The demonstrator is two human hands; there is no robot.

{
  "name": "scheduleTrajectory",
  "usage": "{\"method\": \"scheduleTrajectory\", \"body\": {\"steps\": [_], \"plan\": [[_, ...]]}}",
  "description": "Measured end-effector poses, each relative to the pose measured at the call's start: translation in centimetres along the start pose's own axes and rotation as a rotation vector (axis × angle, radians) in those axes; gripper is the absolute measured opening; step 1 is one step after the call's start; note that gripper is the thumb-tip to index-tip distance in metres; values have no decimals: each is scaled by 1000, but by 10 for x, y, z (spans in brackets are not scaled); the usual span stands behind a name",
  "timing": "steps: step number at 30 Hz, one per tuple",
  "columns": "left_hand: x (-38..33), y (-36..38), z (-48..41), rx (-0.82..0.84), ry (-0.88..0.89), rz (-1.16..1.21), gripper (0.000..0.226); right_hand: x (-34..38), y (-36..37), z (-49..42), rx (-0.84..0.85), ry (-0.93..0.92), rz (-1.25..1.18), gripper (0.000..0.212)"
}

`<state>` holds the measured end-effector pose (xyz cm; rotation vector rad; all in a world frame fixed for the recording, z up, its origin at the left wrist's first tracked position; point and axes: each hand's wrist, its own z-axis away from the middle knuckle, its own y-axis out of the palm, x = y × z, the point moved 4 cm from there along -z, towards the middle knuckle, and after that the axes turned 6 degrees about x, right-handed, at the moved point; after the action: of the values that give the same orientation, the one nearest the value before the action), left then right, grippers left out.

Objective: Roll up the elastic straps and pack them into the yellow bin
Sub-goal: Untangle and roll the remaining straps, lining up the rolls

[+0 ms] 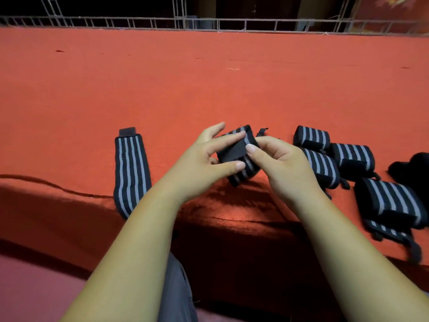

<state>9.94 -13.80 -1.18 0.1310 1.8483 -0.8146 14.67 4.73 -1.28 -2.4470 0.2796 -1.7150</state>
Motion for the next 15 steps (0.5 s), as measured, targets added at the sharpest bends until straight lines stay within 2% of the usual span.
{"method": "scheduleTrajectory", "body": {"steps": [3,6,10,13,15], "plan": [[-1,3,-2,-47,53,-33,42,2,-2,3,-13,11,-18,17],[2,4,-4,-202,84,-89,27,3,-5,6,-36,30,-35,17],[6,-1,-10,-457,-63,-142,30,5,-9,9,-54,61,-90,15],[17,-7,-16,-614,-250,233,31,6,-11,11,-21,68,-81,14],[24,-4,-19,-578,-331,584,29,6,-11,13,-19,68,-81,14]]}}
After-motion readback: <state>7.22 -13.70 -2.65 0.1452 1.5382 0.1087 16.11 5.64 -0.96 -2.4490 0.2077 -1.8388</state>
